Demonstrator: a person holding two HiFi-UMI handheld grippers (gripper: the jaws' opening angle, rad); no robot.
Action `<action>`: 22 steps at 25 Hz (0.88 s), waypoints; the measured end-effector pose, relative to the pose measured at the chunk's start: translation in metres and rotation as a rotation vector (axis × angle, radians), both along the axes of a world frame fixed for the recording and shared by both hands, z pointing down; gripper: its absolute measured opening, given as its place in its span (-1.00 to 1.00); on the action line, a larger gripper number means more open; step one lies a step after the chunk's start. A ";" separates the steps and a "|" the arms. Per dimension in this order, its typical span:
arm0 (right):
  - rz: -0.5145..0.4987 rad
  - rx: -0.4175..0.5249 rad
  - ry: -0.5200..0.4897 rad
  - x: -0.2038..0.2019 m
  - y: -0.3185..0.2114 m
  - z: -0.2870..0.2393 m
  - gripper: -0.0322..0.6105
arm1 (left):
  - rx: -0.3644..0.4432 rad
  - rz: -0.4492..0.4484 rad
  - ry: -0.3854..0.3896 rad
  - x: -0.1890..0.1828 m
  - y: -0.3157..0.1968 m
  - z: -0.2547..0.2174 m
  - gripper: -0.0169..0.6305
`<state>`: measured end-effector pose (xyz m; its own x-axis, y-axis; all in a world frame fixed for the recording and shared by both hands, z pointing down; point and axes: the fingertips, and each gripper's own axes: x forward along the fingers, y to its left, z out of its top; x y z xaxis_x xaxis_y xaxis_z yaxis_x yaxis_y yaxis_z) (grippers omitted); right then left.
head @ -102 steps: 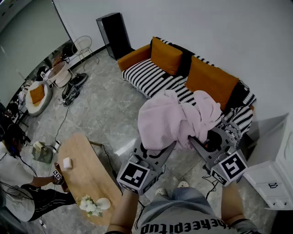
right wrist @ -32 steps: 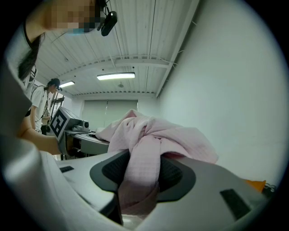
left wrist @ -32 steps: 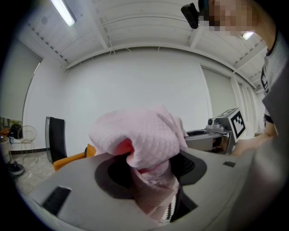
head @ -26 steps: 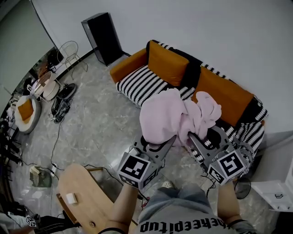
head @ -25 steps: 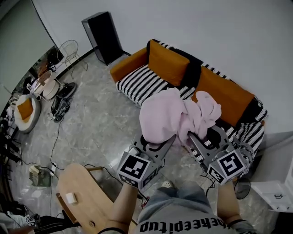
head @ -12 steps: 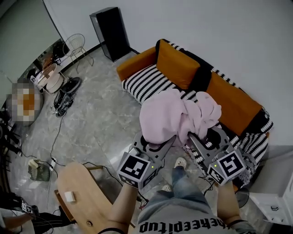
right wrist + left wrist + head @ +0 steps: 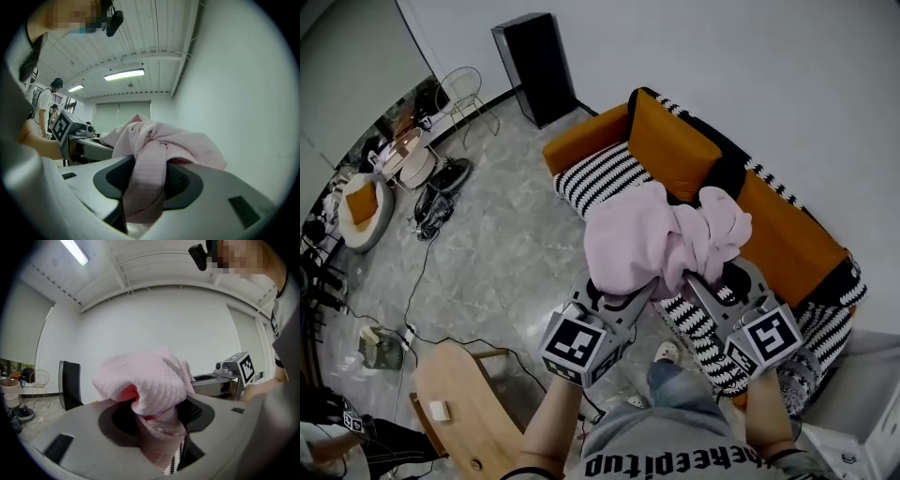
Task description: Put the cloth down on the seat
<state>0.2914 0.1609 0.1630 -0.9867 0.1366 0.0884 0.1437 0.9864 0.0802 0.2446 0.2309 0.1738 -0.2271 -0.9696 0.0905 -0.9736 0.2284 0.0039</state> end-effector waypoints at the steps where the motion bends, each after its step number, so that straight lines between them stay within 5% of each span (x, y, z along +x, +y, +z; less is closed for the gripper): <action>1: -0.002 0.000 -0.001 0.000 0.001 0.000 -0.27 | 0.000 -0.003 0.000 0.000 0.001 0.000 -0.14; 14: -0.016 -0.003 -0.028 -0.018 -0.033 0.021 -0.27 | -0.017 -0.020 -0.021 -0.017 -0.033 0.020 -0.14; 22: -0.036 -0.023 -0.007 -0.071 -0.110 0.005 -0.27 | -0.041 -0.038 -0.007 -0.069 -0.109 0.003 -0.14</action>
<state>0.2201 0.0510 0.1684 -0.9816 0.1743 0.0781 0.1791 0.9821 0.0587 0.1754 0.1223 0.1771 -0.2646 -0.9558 0.1281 -0.9641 0.2652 -0.0125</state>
